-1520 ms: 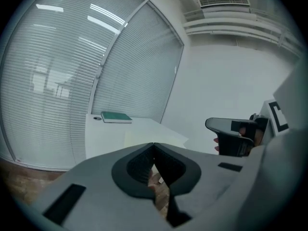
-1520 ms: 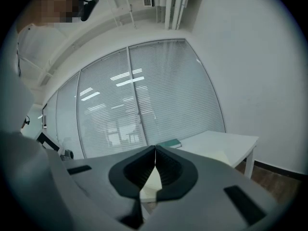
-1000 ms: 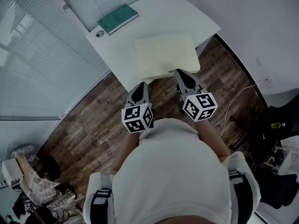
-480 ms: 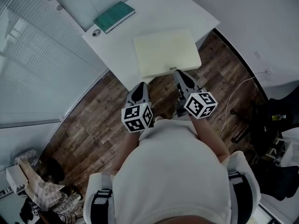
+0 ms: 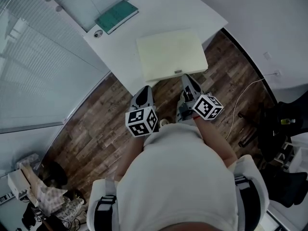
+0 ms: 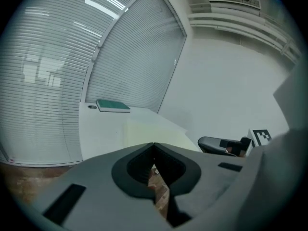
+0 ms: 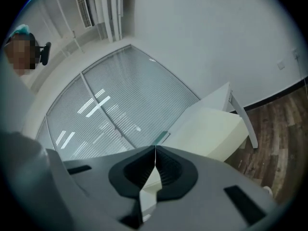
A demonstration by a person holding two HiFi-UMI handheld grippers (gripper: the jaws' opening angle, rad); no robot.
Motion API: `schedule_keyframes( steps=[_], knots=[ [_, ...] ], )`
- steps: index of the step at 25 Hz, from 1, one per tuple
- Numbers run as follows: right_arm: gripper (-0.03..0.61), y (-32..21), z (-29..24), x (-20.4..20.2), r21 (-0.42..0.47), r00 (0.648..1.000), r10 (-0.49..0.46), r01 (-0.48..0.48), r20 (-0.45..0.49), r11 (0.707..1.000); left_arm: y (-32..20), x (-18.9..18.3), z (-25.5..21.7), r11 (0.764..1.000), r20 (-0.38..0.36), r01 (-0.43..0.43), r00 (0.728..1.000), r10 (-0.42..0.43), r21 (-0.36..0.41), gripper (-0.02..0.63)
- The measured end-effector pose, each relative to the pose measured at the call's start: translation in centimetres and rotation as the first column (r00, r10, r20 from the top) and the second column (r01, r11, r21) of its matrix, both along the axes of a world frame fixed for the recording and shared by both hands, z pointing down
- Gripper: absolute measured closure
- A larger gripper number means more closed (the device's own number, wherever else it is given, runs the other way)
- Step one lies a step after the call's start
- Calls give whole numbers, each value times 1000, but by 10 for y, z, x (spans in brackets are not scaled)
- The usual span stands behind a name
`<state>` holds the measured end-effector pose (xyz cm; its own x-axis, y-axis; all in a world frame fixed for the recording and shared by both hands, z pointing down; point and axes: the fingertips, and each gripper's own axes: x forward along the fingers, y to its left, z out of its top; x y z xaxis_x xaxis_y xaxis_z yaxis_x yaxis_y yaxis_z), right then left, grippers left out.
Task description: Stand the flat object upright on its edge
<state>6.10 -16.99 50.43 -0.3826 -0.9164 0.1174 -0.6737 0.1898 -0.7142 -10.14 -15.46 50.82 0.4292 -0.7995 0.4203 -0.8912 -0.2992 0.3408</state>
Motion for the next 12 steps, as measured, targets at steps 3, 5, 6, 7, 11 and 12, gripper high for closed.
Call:
schedule_keyframes(
  steps=[3, 5, 6, 7, 11, 12],
  knots=[
    [560, -1, 13, 7, -24, 999, 9, -8, 41, 1000, -2, 5, 4, 1000, 7, -8, 1000, 8, -10, 593],
    [560, -1, 21, 9, -39, 998, 1, 2, 64, 999, -3, 8, 6, 1000, 10, -12, 1000, 12, -15, 594],
    [560, -1, 26, 9, -49, 997, -5, 9, 80, 999, -3, 10, 7, 1000, 11, -12, 1000, 12, -17, 594],
    [560, 0, 31, 10, -60, 995, -9, 15, 98, 998, -3, 11, 7, 1000, 13, -12, 1000, 12, -18, 594],
    [558, -1, 50, 13, -107, 980, 9, 13, 200, 994, -2, 12, 9, 1000, 22, -5, 1000, 6, -25, 594],
    [558, -1, 54, 14, -116, 973, 16, 11, 229, 993, -2, 12, 9, 1000, 24, -3, 1000, 4, -27, 593]
  ],
)
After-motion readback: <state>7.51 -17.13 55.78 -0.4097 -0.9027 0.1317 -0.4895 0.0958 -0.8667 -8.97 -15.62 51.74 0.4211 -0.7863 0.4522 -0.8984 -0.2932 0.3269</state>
